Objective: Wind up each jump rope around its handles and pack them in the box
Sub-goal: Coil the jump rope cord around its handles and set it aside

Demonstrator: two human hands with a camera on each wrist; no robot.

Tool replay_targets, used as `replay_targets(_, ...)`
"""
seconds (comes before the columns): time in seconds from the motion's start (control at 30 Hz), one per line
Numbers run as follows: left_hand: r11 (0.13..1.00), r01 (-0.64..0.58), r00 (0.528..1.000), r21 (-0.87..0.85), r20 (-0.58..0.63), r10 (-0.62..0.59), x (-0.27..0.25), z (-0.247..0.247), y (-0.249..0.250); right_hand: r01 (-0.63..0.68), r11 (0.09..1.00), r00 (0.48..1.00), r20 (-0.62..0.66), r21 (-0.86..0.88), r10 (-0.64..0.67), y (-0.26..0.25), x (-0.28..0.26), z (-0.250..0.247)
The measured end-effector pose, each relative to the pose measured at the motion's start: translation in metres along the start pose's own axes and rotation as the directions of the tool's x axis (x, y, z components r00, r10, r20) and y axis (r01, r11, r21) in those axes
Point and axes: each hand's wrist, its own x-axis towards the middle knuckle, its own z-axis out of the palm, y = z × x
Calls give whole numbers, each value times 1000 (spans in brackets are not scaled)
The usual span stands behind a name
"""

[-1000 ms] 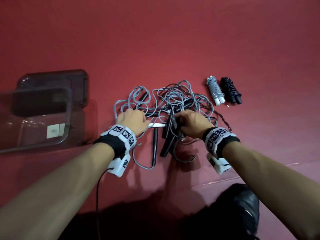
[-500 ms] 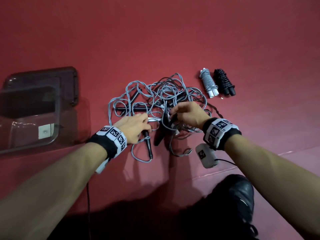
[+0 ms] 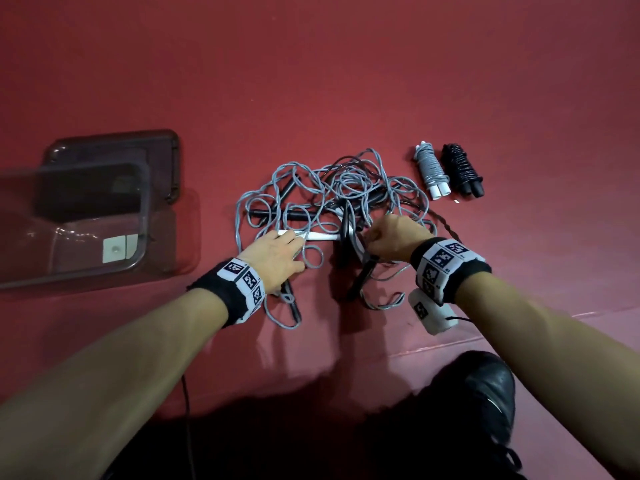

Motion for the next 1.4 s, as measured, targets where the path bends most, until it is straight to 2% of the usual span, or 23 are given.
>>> replay_targets(0.07,988,-16,998,-153,-55,8,0,4,-2,7,996,992,-127,-93,-18,-4,-2,5)
replay_targets(0.13,860,30,994,-510,-79,-82,-5,5,-6,120,982,937,-310,-148,-161,-6,0,12)
replay_targets(0.2,566,80,978,-821,-44,-203,-8,1,-10,371,922,853,-351,-112,-386,-7,4,16)
replay_targets(0.27,238,113,958,-965,42,-284,-9,-6,-13,597,802,779,-237,-1,-580,-14,6,15)
replay_targets(0.3,136,136,950,-981,90,-299,-11,-9,-16,629,774,774,-165,79,-612,-21,3,13)
replay_targets(0.37,14,137,946,-990,127,-299,-17,-12,-23,557,751,818,-80,356,-569,-34,-3,11)
replay_targets(0.4,-51,112,946,-992,123,-301,-20,-10,-26,445,698,860,-51,560,-508,-42,-7,8)
replay_targets(0.47,-222,56,932,-974,130,-338,-26,-12,-30,147,455,900,72,878,-429,-50,-14,-5)
replay_targets(0.5,-299,18,918,-954,134,-373,-28,-15,-31,14,348,888,149,938,-436,-51,-16,-13)
replay_targets(0.53,-355,-34,906,-934,121,-405,-30,-19,-33,-49,292,867,186,955,-463,-54,-20,-20)
replay_targets(0.6,-396,-110,900,-912,77,-429,-34,-34,-34,-20,280,864,157,960,-478,-57,-23,-30)
replay_targets(0.67,-413,-139,901,-900,58,-430,-38,-51,-37,86,255,906,30,963,-421,-63,-25,-34)
replay_targets(0.77,-395,-151,907,-906,32,-420,-45,-81,-38,167,102,925,-120,981,-361,-73,-24,-32)
replay_targets(0.83,-403,-164,924,-901,3,-382,-50,-96,-40,102,50,906,-72,994,-416,-81,-27,-31)
replay_targets(0.9,-359,-117,930,-926,25,-367,-55,-106,-41,25,94,857,27,995,-514,-89,-31,-27)
replay_targets(0.97,-222,3,917,-975,91,-387,-58,-109,-41,-7,146,872,77,989,-483,-93,-32,-20)
replay_targets(1.07,-24,127,902,-992,125,-413,-63,-101,-44,78,84,957,-51,993,-287,-95,-28,-18)
replay_targets(1.1,48,150,913,-988,119,-389,-66,-96,-45,107,31,967,-96,994,-237,-94,-27,-21)
replay_targets(1.17,219,211,932,-953,129,-339,-72,-80,-50,86,-177,980,-115,980,-164,-90,-28,-34)
replay_targets(1.23,299,299,901,-906,166,-400,-74,-64,-57,74,-361,989,-114,930,-90,-83,-28,-44)
replay_targets(1.27,321,343,868,-883,167,-468,-75,-58,-60,111,-362,989,-139,925,-52,-81,-28,-46)
replay_targets(1.33,378,412,777,-829,103,-620,-76,-47,-63,225,-242,974,-227,944,21,-80,-28,-47)
replay_targets(1.4,353,322,724,-879,-12,-690,-76,-42,-62,287,-123,958,-281,950,63,-80,-29,-43)
